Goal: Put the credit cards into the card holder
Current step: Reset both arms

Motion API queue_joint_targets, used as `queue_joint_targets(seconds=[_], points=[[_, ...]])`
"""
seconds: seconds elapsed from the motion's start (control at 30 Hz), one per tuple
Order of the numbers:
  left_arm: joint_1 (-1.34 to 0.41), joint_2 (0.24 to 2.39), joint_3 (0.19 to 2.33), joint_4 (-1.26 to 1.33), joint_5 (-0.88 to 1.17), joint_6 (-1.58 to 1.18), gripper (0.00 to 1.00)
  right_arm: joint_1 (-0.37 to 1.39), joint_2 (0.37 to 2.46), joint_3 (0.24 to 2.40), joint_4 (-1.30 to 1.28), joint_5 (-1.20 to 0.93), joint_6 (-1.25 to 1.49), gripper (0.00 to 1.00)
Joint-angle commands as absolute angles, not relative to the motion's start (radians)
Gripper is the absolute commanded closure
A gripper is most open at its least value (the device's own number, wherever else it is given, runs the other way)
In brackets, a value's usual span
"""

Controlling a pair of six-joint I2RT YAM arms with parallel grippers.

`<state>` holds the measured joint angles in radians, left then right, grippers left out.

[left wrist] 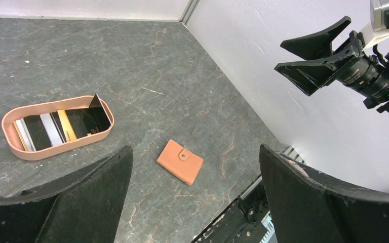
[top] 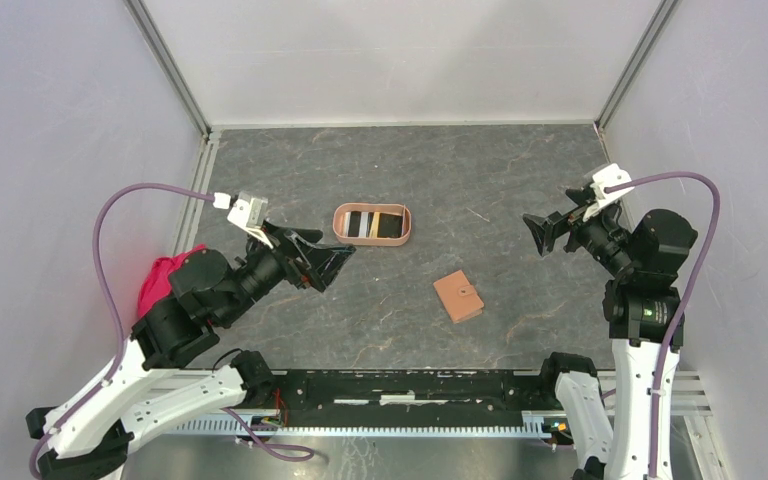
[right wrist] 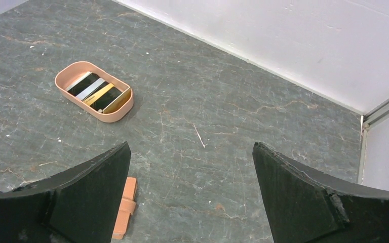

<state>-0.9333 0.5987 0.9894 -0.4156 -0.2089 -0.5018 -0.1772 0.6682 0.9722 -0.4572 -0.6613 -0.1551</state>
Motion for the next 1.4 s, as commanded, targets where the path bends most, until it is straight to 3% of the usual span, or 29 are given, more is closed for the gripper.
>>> queue_joint_targets(seconds=[0.0,1.37], points=[[-0.931,0.585,1.014,-0.411,-0.219,-0.474,0.0,-0.179,0.654,0.999,-0.433,-0.663,-0.129,0.02],[-0.931,0.553,0.951,-0.411,-0.239,-0.471,0.0,-0.188,0.631,0.925,-0.4,-0.666,-0.127,0.02]])
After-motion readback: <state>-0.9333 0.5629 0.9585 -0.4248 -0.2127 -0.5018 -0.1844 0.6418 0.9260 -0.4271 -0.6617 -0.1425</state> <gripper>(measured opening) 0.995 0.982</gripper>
